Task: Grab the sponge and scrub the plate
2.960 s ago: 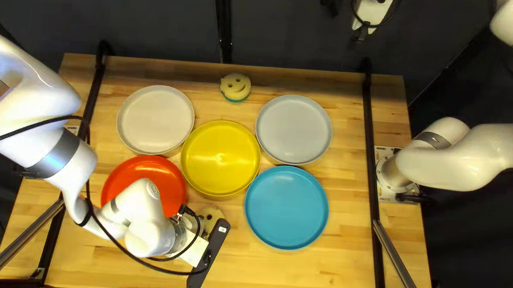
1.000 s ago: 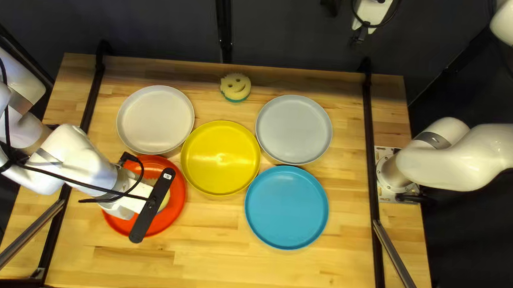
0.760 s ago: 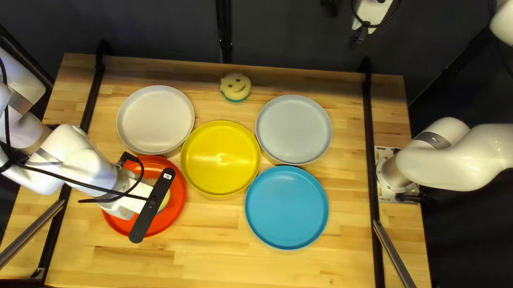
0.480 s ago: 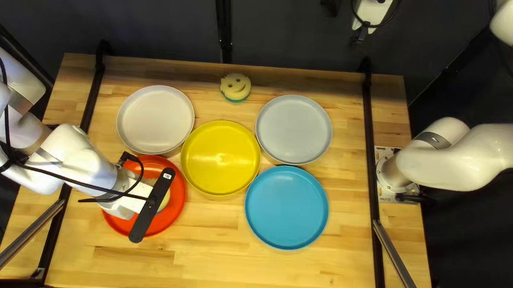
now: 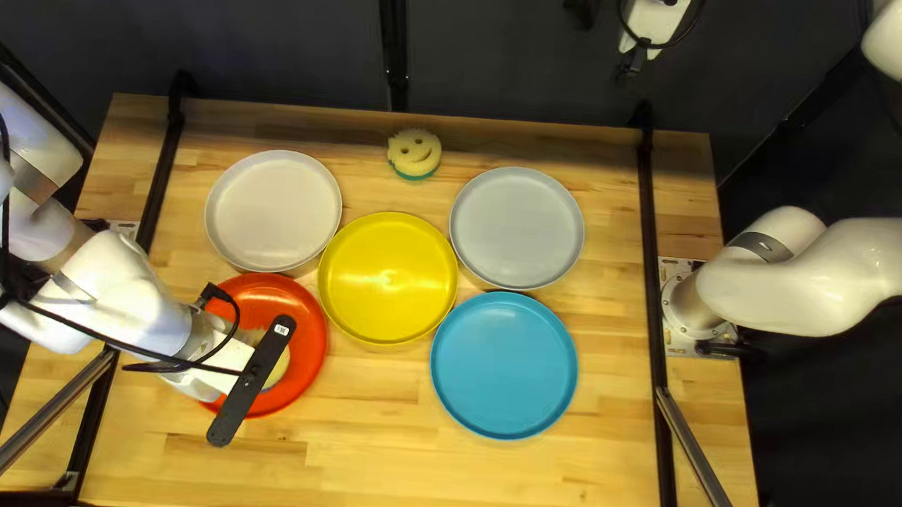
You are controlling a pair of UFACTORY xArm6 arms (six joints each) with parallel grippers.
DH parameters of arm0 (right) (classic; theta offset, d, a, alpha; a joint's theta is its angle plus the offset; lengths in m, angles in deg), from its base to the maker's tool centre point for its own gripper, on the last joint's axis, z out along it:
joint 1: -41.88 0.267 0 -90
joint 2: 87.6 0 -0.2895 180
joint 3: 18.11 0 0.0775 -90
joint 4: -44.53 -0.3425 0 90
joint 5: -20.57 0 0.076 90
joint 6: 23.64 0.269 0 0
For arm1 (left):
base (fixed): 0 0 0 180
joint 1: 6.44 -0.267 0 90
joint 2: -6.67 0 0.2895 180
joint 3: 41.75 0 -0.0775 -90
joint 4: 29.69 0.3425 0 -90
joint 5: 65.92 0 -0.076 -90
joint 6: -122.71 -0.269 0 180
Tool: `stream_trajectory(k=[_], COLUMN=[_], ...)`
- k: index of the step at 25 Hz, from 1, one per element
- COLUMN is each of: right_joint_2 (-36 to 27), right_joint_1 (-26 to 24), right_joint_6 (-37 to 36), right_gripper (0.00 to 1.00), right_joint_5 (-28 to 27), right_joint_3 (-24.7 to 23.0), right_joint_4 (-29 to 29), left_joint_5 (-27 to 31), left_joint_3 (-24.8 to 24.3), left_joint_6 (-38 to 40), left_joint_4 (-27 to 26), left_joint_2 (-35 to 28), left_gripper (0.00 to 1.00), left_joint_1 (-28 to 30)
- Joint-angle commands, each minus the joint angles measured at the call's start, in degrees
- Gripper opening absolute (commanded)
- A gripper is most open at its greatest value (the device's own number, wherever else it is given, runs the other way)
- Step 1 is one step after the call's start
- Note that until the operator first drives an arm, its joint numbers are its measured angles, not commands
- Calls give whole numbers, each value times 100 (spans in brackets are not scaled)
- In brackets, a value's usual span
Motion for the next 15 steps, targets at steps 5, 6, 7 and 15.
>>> stream_trajectory(k=[5, 6, 7, 15], right_joint_2=[0, 0, 0, 0], right_joint_1=[0, 0, 0, 0], right_joint_6=[0, 0, 0, 0], right_gripper=[100, 100, 100, 100], right_joint_5=[0, 0, 0, 0], right_joint_3=[0, 0, 0, 0], right_joint_4=[0, 0, 0, 0], left_joint_5=[-197, -212, -238, -365], left_joint_3=[81, 71, 55, -82], left_joint_6=[-488, -543, -603, -1201], left_joint_4=[-421, -460, -503, -780], left_joint_2=[342, 354, 370, 386], left_gripper=[0, 0, 0, 0], left_joint_1=[-1, -19, -38, -426])
